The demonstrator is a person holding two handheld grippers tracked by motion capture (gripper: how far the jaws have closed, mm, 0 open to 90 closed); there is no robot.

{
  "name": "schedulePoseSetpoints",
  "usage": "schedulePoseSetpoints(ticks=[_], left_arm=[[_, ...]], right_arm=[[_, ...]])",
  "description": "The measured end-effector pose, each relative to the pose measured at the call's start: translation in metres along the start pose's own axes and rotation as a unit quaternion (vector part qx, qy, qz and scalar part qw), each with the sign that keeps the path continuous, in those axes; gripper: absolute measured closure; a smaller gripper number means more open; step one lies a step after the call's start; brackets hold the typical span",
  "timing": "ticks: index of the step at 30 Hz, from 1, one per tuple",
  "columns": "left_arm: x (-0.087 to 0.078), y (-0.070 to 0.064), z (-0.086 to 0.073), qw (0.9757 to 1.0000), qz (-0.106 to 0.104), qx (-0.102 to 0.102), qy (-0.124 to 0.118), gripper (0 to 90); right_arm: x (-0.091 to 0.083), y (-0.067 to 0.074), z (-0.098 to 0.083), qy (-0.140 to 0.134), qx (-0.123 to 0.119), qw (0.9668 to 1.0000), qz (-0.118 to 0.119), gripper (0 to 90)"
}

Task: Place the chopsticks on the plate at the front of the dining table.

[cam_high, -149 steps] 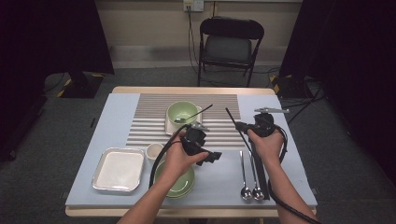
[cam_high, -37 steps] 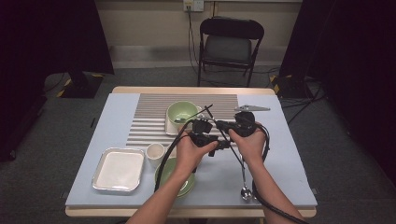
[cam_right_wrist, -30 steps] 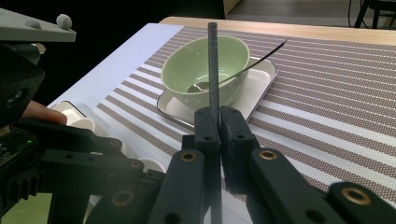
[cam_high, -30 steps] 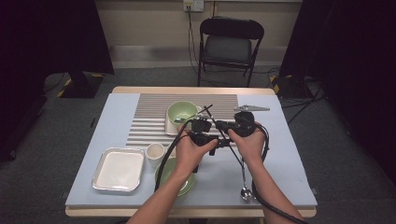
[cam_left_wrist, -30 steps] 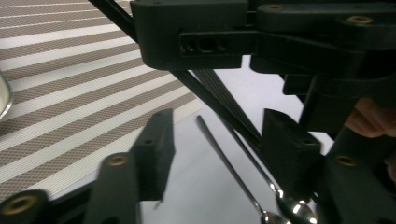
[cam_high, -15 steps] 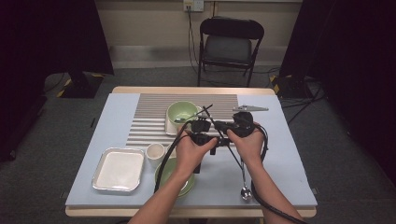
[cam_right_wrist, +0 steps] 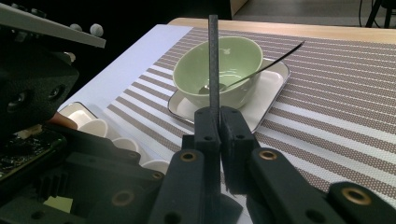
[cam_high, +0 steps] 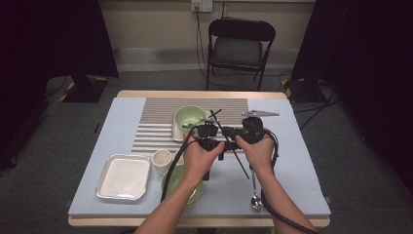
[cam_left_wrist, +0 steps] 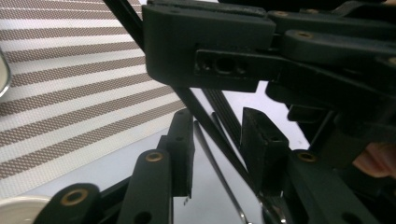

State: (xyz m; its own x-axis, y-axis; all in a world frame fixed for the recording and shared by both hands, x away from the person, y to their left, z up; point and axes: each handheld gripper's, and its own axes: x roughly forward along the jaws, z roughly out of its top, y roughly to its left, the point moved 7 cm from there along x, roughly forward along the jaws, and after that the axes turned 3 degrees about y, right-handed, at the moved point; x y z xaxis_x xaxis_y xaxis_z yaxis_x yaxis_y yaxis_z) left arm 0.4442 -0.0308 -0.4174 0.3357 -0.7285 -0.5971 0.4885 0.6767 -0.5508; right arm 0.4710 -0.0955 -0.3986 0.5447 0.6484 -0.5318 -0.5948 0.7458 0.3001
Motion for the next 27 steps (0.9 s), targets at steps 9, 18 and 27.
schedulePoseSetpoints(ticks=[9,18,27], left_arm=[[-0.004,0.000,0.001,0.9998,-0.003,-0.018,0.003,75.3],[-0.009,0.004,0.000,0.9994,0.012,-0.031,0.007,84.0],[-0.012,0.002,0.001,0.9991,0.004,-0.041,0.014,86.2]], right_arm=[[-0.004,0.003,0.003,-0.008,0.004,0.9999,0.011,86.1],[-0.009,0.000,0.007,-0.029,0.001,0.9995,0.014,82.8],[-0.013,-0.009,0.008,-0.029,-0.005,0.9996,0.003,73.2]])
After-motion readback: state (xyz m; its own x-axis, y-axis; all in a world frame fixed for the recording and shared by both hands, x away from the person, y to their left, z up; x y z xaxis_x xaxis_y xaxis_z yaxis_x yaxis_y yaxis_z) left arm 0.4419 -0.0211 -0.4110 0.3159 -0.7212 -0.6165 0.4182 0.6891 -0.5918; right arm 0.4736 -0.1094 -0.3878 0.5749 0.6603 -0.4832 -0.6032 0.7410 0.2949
